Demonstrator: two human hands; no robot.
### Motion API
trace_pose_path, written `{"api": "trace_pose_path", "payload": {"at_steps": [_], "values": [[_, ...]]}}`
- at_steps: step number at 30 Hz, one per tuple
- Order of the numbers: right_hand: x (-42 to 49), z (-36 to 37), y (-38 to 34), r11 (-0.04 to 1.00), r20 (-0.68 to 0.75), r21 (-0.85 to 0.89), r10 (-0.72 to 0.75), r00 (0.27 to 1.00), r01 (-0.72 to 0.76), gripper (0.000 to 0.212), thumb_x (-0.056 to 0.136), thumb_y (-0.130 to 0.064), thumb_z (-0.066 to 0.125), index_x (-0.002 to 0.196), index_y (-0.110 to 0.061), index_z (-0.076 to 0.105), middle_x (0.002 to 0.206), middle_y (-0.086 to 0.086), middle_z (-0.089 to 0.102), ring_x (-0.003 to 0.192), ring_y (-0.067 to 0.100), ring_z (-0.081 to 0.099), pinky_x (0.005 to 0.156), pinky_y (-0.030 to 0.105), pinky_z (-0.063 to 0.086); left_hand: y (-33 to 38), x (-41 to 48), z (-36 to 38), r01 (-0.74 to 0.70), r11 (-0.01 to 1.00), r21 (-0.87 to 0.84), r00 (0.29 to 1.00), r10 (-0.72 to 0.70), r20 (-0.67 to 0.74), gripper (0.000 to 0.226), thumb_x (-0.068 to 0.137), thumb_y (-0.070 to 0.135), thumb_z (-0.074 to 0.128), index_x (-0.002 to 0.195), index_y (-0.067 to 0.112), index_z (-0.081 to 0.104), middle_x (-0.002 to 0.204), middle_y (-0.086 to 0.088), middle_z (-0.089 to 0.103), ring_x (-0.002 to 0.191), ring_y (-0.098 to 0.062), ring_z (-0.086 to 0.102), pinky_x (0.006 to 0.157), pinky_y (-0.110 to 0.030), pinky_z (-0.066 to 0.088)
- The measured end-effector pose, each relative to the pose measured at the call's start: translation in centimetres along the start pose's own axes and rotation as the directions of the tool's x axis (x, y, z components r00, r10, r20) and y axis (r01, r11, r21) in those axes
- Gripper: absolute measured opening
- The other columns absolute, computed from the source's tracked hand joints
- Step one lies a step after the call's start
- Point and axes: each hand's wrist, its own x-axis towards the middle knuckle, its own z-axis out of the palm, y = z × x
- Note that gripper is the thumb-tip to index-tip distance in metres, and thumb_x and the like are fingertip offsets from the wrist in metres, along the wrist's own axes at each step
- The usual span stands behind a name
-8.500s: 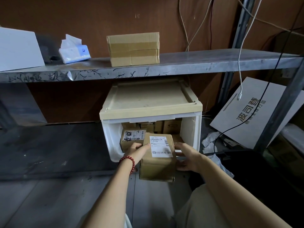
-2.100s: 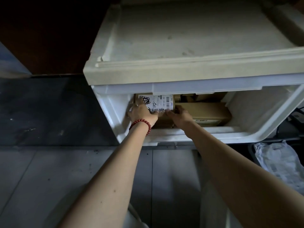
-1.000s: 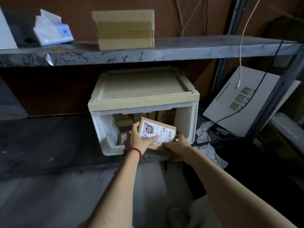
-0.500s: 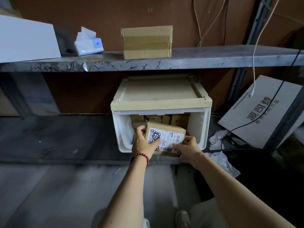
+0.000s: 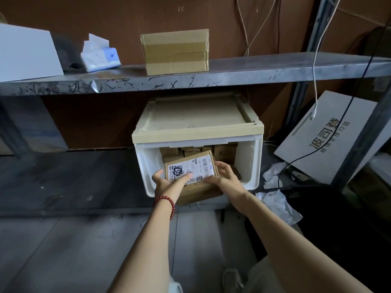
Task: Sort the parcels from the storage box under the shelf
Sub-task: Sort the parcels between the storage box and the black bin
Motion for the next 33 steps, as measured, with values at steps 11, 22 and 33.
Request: {"api": "trace_pose_path", "payload": {"at_steps": [11,22,33], "values": [[-0.8,-0.2,-0.7,0.978,-0.097,0.096,0.196,0.976,-0.187,0.058,0.081,-0.05,0.066,0.132,-0.038,0.04,0.122,-0.004,0.05,0.106,0.017,0.05,0.081,0.04,0.049,0.8,-0.9,0.5,-0.001,1.0,-0.02,0.998,-0.001,-0.065,0.074,0.073,0.049,0.075,0.131,0.021,0.039,0.114,-0.002,0.049,0.099,-0.021,0.049,0.085,-0.026,0.039],[-0.4,-0.9,-0.4,0.852,-0.18,0.282,0.499,0.848,-0.442,0.07,0.083,-0.069,0.049,0.134,-0.021,0.042,0.13,0.013,0.049,0.114,0.031,0.053,0.065,0.036,0.053,1.3,-2.1,1.9,-0.142,0.989,-0.036,0.989,0.143,0.045,0.046,0.077,0.045,0.073,0.111,0.032,0.046,0.108,0.014,0.055,0.096,-0.009,0.052,0.072,-0.019,0.037],[-0.3,-1.1,-0.4,0.853,-0.199,0.268,0.504,0.84,-0.448,0.073,0.08,-0.075,0.047,0.123,-0.016,0.051,0.105,0.011,0.056,0.096,0.03,0.06,0.05,0.027,0.046,0.9,-1.6,1.8,-0.159,0.987,0.032,0.985,0.157,0.066,0.062,0.073,0.054,0.073,0.125,0.031,0.049,0.124,0.007,0.056,0.105,-0.014,0.053,0.086,-0.026,0.041]]}}
